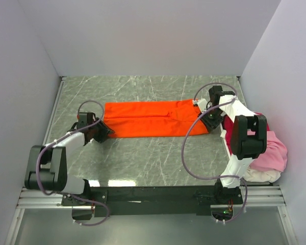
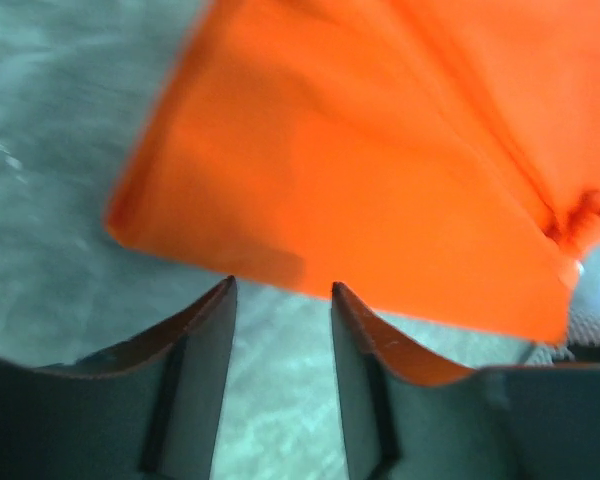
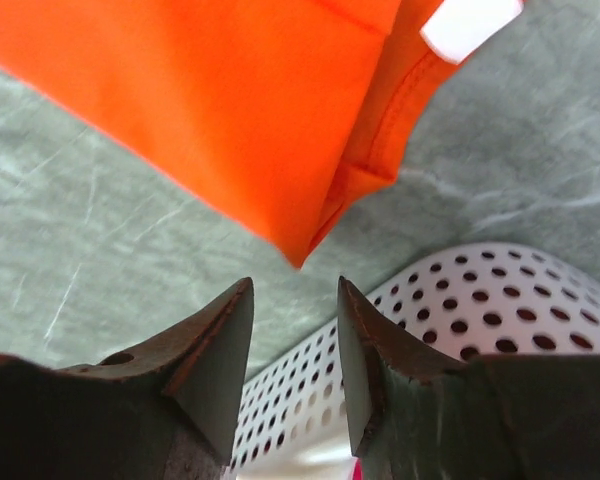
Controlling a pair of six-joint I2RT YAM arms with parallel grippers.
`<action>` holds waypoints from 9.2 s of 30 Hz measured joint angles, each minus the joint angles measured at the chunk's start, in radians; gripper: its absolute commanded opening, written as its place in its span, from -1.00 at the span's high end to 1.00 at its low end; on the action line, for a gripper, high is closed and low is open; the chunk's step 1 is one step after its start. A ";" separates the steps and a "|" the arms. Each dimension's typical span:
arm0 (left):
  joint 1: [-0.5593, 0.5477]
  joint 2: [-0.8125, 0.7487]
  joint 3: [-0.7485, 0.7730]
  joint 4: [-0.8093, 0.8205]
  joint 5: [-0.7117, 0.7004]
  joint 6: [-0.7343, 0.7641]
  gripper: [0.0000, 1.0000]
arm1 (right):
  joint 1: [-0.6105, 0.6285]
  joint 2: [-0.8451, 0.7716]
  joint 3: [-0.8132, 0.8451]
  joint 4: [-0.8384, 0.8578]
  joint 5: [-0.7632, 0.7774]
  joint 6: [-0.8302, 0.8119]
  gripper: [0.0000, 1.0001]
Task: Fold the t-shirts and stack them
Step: Fold the tshirt
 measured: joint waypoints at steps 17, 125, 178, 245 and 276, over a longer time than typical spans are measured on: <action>0.004 -0.399 0.384 -0.292 -0.219 0.465 -0.73 | 0.525 -0.057 0.097 0.095 -0.203 -0.082 0.03; -0.305 1.082 1.448 -0.407 0.362 0.420 0.99 | 0.204 -0.569 -0.290 0.278 -0.544 0.132 0.18; -0.064 -0.675 0.111 -0.233 -0.208 0.591 -0.89 | 0.458 0.294 0.092 0.582 -0.469 1.014 0.92; -1.295 -0.139 0.007 0.097 -0.487 0.997 -0.77 | 0.133 -0.842 -0.620 0.159 -0.754 -0.729 -0.80; -1.276 0.084 0.022 0.166 -0.539 1.167 0.99 | 0.242 -0.707 -0.738 0.174 -0.556 -1.085 -0.48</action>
